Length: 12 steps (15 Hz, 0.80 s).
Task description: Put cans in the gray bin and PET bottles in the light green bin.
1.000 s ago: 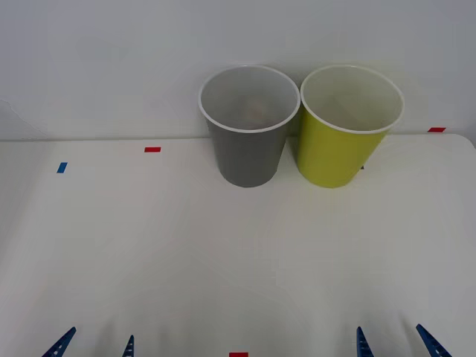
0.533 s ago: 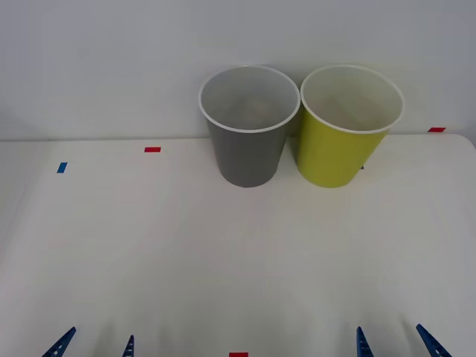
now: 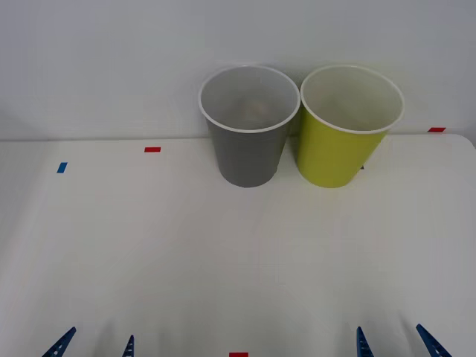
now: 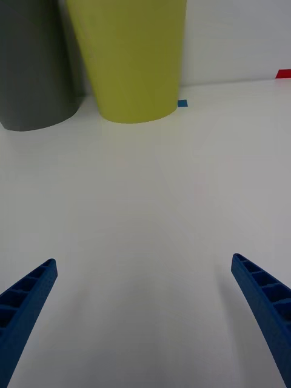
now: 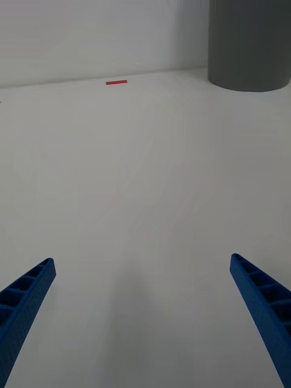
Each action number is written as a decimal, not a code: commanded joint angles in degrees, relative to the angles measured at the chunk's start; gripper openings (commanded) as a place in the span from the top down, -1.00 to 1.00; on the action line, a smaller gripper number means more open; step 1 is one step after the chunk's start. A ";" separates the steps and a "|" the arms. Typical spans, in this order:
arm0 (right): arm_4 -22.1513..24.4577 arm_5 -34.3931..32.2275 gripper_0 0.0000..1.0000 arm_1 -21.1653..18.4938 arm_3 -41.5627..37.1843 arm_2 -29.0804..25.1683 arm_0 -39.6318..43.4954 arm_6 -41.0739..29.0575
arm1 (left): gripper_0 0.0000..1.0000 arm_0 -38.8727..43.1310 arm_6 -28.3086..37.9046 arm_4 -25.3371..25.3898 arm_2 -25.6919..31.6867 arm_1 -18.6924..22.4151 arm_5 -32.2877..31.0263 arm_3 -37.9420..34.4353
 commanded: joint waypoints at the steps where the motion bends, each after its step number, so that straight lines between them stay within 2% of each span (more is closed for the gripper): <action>1: 0.00 0.00 -1.00 0.00 0.00 0.00 0.00 0.00 | -1.00 0.00 0.00 0.00 0.00 0.00 0.00 0.00; 12: 0.00 0.00 -1.00 0.00 0.00 0.00 0.00 0.00 | -1.00 0.00 0.00 0.00 0.00 0.00 0.00 0.00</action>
